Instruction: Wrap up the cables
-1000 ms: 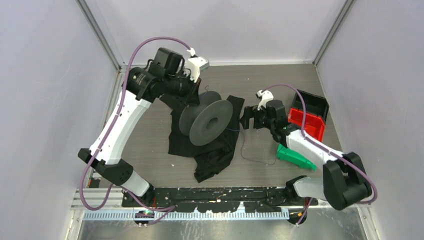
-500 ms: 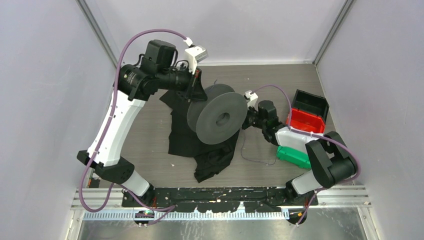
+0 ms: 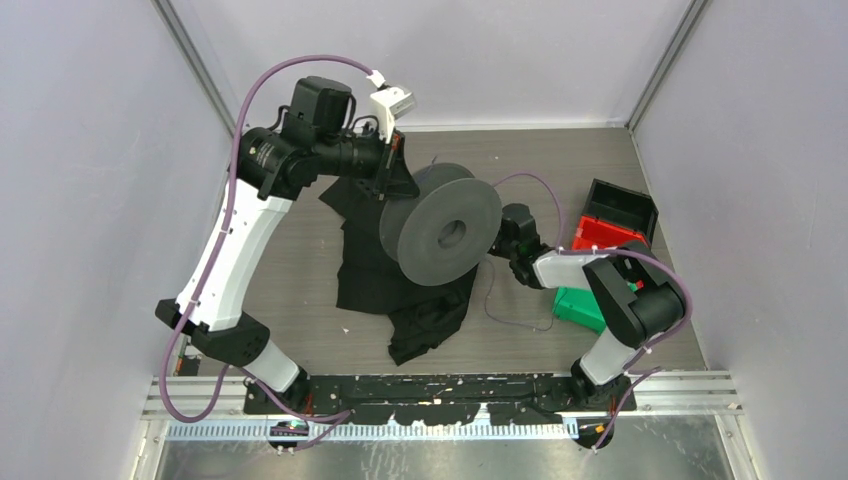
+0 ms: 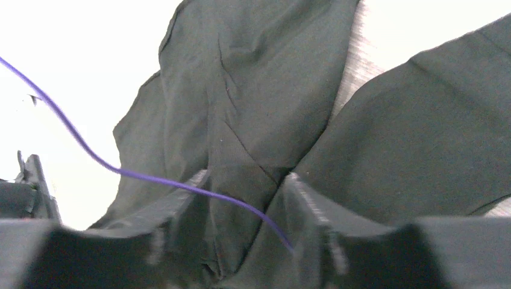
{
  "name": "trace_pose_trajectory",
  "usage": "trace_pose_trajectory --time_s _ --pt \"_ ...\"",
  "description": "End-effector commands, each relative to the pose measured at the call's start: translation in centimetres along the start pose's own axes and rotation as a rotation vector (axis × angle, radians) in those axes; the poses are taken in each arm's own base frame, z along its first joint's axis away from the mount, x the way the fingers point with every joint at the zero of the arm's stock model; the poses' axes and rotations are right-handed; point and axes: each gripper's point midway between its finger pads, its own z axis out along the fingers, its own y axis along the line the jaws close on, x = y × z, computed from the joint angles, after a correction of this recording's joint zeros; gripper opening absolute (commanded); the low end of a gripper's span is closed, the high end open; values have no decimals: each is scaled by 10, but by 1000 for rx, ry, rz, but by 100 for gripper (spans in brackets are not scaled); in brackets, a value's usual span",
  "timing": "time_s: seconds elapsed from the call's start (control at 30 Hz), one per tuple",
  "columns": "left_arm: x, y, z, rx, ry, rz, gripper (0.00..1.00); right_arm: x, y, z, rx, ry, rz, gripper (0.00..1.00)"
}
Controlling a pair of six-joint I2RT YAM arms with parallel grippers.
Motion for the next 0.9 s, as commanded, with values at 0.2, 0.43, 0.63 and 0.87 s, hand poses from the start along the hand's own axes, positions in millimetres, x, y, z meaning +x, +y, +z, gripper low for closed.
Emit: trace_pose_trajectory --time_s 0.2,0.43,0.63,0.87 --pt "-20 -14 -22 31 -92 84 0 -42 -26 -17 230 -149 -19 0" --pt "0 0 -15 1 -48 73 0 -92 -64 -132 745 -390 -35 0" --pt "13 20 -6 -73 -12 58 0 -109 -51 -203 896 -477 -7 0" --pt "-6 21 -18 -106 -104 90 0 -75 -44 -213 883 -354 50 1"
